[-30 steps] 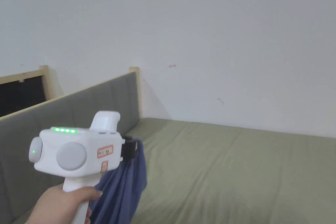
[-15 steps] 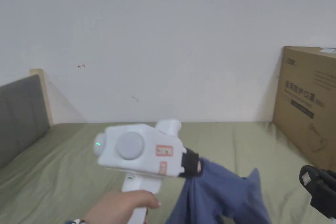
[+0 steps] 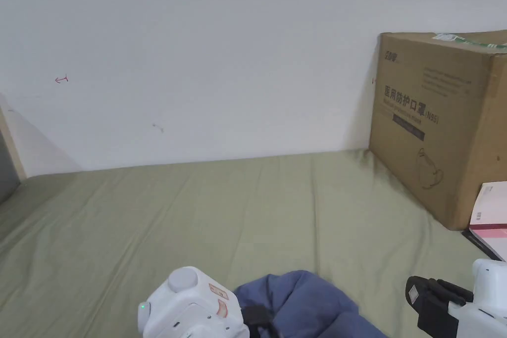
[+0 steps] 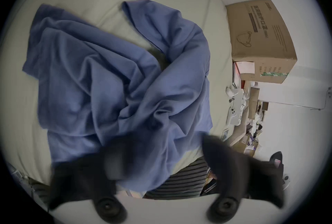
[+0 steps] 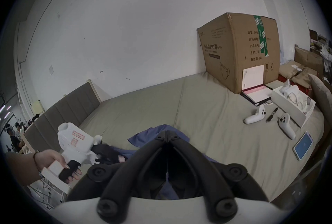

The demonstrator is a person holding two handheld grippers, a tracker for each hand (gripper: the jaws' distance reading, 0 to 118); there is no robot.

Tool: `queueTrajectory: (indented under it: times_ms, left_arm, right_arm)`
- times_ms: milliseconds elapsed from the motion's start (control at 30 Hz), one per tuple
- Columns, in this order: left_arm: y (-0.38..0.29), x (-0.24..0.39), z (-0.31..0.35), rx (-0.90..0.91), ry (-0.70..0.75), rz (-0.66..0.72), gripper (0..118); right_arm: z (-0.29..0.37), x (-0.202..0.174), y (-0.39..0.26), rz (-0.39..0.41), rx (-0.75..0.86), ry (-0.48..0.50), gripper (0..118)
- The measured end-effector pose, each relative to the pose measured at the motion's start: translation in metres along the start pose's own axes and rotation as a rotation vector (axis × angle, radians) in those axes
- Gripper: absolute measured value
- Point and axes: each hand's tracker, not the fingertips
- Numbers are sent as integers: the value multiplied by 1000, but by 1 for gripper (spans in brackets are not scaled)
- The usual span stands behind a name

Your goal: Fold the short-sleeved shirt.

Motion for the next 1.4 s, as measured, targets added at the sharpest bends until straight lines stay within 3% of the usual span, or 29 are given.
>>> queueTrajectory:
  times_ms: [167, 333, 500, 533, 633, 667, 733, 1033, 1067, 1200, 1333, 1367, 1400]
  left_arm:
    - [-7, 8, 65, 151, -34, -165, 116]
    - [-47, 6, 151, 694, -66, -335, 116]
    - [-112, -22, 179, 1302, 139, -540, 109]
    - [-121, -29, 178, 1357, 169, -534, 102]
    - [-138, -42, 168, 1407, 216, -539, 15]
    - [-142, -44, 163, 1411, 280, -530, 1]
    - [-145, -52, 154, 1420, 374, -500, 0]
    - [-116, -36, 171, 1268, 273, -529, 0]
    - [-99, -31, 175, 1194, 283, -514, 0]
    - [-2, -31, 148, 567, 323, -458, 0]
    - [48, -62, 96, 380, 298, -331, 2]
    - [59, -69, 84, 348, 302, -292, 32]
    - [61, -78, 72, 344, 330, -264, 82]
  right_arm:
    - [-3, -10, 9, 14, 25, 15, 0]
    - [0, -19, 21, 100, 103, 1, 0]
    - [6, -34, 22, 137, 250, 26, 0]
    - [10, -42, 22, 135, 280, 27, 0]
    - [15, -52, 14, 138, 355, 6, 0]
    - [19, -60, 16, 140, 365, -3, 0]
    - [20, -67, 14, 138, 375, -19, 0]
    - [14, -71, 22, 130, 333, -24, 0]
    - [11, -65, 22, 129, 325, -23, 0]
    - [7, -63, 20, 114, 285, -19, 0]
    - [0, -57, 15, 111, 241, -12, 0]
    - [-1, -55, 14, 114, 230, -11, 0]
    - [-2, -54, 13, 118, 222, -12, 0]
